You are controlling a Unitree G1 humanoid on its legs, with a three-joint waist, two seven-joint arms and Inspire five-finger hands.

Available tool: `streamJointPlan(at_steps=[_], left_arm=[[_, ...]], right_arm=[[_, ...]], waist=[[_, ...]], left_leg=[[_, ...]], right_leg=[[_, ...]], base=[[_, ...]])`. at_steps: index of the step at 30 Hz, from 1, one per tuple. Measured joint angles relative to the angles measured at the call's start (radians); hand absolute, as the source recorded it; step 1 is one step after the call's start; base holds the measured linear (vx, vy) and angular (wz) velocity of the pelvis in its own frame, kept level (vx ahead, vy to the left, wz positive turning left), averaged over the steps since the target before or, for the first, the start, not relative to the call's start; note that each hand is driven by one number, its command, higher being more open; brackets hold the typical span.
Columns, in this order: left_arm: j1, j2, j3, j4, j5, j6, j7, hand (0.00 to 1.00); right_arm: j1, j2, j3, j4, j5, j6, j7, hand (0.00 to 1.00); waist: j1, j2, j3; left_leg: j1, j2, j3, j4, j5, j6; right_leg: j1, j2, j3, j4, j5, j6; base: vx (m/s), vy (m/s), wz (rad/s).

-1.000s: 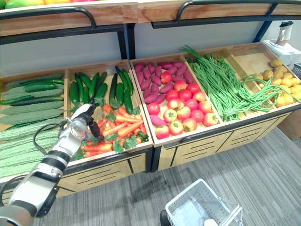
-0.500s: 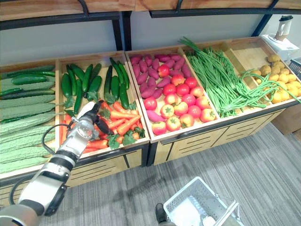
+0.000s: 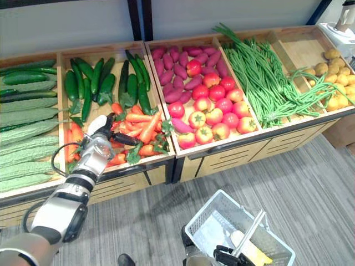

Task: Pick vegetable in the basket

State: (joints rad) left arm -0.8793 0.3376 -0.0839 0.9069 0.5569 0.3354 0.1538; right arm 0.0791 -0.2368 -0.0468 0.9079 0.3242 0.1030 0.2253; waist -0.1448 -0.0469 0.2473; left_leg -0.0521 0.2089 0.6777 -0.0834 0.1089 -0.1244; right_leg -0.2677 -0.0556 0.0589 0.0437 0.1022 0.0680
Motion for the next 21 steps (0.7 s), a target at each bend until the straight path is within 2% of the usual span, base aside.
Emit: streamJointPlan(at_steps=[4, 8, 14, 16, 21], left_arm=[[-0.002, -0.029, 0.061, 0.010, 0.108, -0.008, 0.070, 0.00], [-0.014, -0.014, 0.097, 0.015, 0.152, -0.008, 0.090, 0.00], [-0.017, 0.004, 0.109, 0.020, 0.125, -0.008, 0.111, 0.00], [0.011, -0.003, 0.095, 0.027, 0.110, -0.029, 0.124, 0.00], [0.050, 0.014, 0.096, 0.042, 0.091, -0.053, 0.176, 0.00]], right_arm=[[-0.012, 0.000, 0.004, 0.001, 0.000, 0.000, 0.000, 0.00], [-0.032, -0.008, 0.033, 0.005, -0.001, 0.000, 0.000, 0.00], [-0.049, -0.010, 0.049, 0.011, -0.008, 0.000, -0.001, 0.00], [-0.051, -0.009, 0.050, 0.016, -0.010, 0.000, -0.001, 0.00], [-0.066, 0.000, 0.067, 0.037, -0.017, -0.008, -0.002, 0.00]], waist=[[-0.001, -0.002, 0.012], [-0.003, -0.007, 0.015], [-0.003, -0.007, 0.014], [-0.001, -0.006, 0.014], [-0.023, -0.011, 0.011]], left_leg=[[-0.003, 0.002, 0.006, -0.009, 0.012, -0.002], [-0.002, 0.002, 0.010, -0.009, 0.017, 0.002], [0.000, 0.002, 0.016, -0.004, 0.015, 0.000], [0.011, 0.002, 0.015, -0.004, 0.014, -0.001], [0.027, 0.002, 0.019, -0.004, 0.010, -0.004]], right_leg=[[-0.011, 0.006, 0.004, 0.000, 0.001, 0.001], [-0.012, 0.007, 0.006, -0.002, 0.005, -0.003], [-0.008, 0.008, 0.008, -0.008, 0.005, -0.003], [0.006, 0.008, 0.006, -0.011, 0.005, -0.003], [0.023, 0.007, 0.003, -0.014, 0.003, -0.005]], base=[[-0.02, 0.014, -0.05], [0.01, 0.024, -0.03], [0.06, 0.044, -0.02], [0.03, 0.038, 0.02], [0.00, 0.006, 0.00]])
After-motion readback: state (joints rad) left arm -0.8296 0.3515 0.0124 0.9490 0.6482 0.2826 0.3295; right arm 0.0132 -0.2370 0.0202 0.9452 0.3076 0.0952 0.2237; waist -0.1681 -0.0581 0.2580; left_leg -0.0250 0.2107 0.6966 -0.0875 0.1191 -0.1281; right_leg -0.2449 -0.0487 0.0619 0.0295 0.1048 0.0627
